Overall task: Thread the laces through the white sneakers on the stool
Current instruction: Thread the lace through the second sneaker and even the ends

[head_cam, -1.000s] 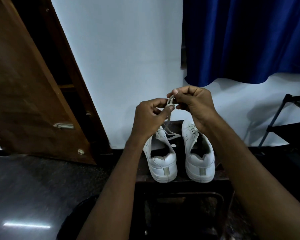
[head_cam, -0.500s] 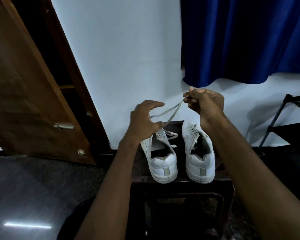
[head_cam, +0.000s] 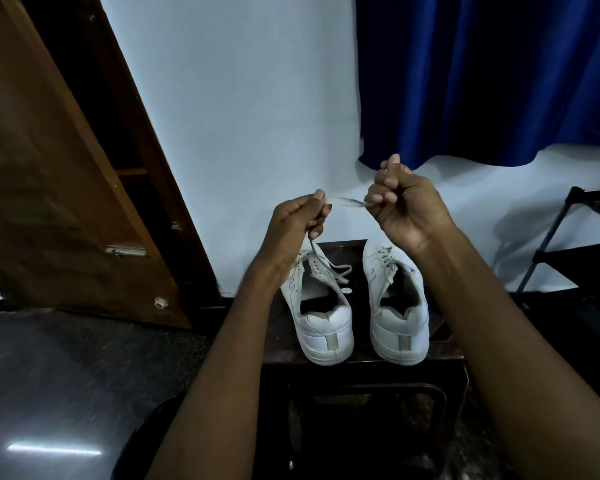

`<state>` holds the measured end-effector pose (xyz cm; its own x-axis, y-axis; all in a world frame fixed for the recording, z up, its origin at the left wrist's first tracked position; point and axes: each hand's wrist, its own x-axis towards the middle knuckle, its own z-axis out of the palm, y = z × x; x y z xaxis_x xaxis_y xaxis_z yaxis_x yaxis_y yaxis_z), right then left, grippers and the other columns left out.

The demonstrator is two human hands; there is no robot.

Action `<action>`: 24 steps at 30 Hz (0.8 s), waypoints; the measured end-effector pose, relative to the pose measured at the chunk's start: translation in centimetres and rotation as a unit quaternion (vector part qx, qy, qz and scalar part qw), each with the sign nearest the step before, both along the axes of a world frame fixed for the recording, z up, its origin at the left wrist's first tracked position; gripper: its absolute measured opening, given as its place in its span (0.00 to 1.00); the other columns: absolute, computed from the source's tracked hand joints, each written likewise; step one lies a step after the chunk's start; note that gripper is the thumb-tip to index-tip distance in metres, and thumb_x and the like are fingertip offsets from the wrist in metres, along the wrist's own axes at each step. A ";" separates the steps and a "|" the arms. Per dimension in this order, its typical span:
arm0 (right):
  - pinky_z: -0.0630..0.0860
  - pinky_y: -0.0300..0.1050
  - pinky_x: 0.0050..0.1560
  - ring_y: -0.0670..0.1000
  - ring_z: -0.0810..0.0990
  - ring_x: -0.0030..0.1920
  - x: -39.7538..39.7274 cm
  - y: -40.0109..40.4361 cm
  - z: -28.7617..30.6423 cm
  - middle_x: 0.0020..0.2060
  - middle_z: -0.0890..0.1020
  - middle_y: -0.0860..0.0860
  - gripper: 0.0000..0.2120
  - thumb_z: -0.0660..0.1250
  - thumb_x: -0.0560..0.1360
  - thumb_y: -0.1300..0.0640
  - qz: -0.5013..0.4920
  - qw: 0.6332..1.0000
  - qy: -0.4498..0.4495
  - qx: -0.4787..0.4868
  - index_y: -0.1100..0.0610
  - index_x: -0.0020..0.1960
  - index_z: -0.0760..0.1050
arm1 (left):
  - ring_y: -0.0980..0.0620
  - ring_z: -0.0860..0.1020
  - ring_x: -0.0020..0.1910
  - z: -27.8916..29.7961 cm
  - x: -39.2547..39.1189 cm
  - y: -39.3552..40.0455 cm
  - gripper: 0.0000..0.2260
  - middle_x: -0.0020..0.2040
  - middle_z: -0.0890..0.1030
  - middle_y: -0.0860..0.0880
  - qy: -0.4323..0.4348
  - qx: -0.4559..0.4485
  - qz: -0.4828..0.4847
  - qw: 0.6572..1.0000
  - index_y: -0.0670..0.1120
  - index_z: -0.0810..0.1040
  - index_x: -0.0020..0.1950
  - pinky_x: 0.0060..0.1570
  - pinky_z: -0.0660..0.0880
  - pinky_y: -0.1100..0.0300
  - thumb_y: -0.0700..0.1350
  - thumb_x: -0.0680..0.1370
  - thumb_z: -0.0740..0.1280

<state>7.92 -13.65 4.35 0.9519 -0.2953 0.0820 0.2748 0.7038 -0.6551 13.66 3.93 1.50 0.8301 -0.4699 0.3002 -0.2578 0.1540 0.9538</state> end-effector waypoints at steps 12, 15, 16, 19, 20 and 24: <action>0.62 0.40 0.32 0.47 0.65 0.30 -1.0 1.5 -0.2 0.30 0.71 0.48 0.23 0.63 0.83 0.40 0.006 0.922 0.068 -0.382 0.52 0.35 0.72 | 0.51 0.71 0.33 -0.4 1.4 0.3 0.18 0.33 0.73 0.50 0.055 -0.080 0.093 0.991 0.45 0.76 0.39 0.39 0.72 0.60 0.47 0.88 0.61; 0.66 0.43 0.41 0.46 0.76 0.39 0.4 1.7 -0.5 0.37 0.78 0.46 0.26 0.58 0.85 0.39 -0.041 0.994 0.015 -0.096 0.50 0.31 0.69 | 0.52 0.71 0.35 -0.6 1.3 0.4 0.17 0.35 0.73 0.49 0.040 -0.041 0.078 0.995 0.46 0.77 0.41 0.41 0.74 0.61 0.49 0.88 0.60; 0.67 0.44 0.44 0.46 0.80 0.44 0.7 1.5 -0.6 0.39 0.80 0.46 0.29 0.55 0.85 0.38 -0.030 0.999 -0.007 -0.032 0.50 0.29 0.67 | 0.53 0.72 0.35 -0.6 1.2 0.4 0.17 0.36 0.73 0.49 0.037 -0.032 0.075 0.996 0.46 0.77 0.41 0.42 0.74 0.60 0.49 0.88 0.61; 0.76 0.43 0.41 0.47 0.79 0.32 1.0 0.7 -1.1 0.28 0.72 0.47 0.28 0.54 0.85 0.39 0.037 0.987 -0.063 0.143 0.52 0.30 0.63 | 0.53 0.73 0.35 -0.8 1.2 0.5 0.17 0.37 0.73 0.49 0.034 -0.021 0.082 0.996 0.45 0.77 0.41 0.46 0.74 0.58 0.49 0.88 0.61; 0.73 0.41 0.31 0.46 0.68 0.24 0.9 0.7 -1.2 0.25 0.65 0.47 0.27 0.55 0.85 0.39 0.036 0.990 -0.037 0.129 0.52 0.31 0.61 | 0.53 0.73 0.36 -0.7 1.2 0.5 0.17 0.37 0.74 0.49 0.029 -0.016 0.088 0.996 0.45 0.77 0.42 0.47 0.74 0.59 0.49 0.88 0.61; 0.54 0.38 0.26 0.47 0.55 0.26 0.3 0.8 -1.6 0.26 0.61 0.46 0.22 0.67 0.82 0.40 -0.039 0.931 0.126 -0.341 0.50 0.37 0.65 | 0.51 0.73 0.40 -0.7 1.0 0.3 0.18 0.38 0.75 0.48 -0.030 -0.001 0.099 0.995 0.40 0.78 0.44 0.48 0.74 0.57 0.49 0.88 0.60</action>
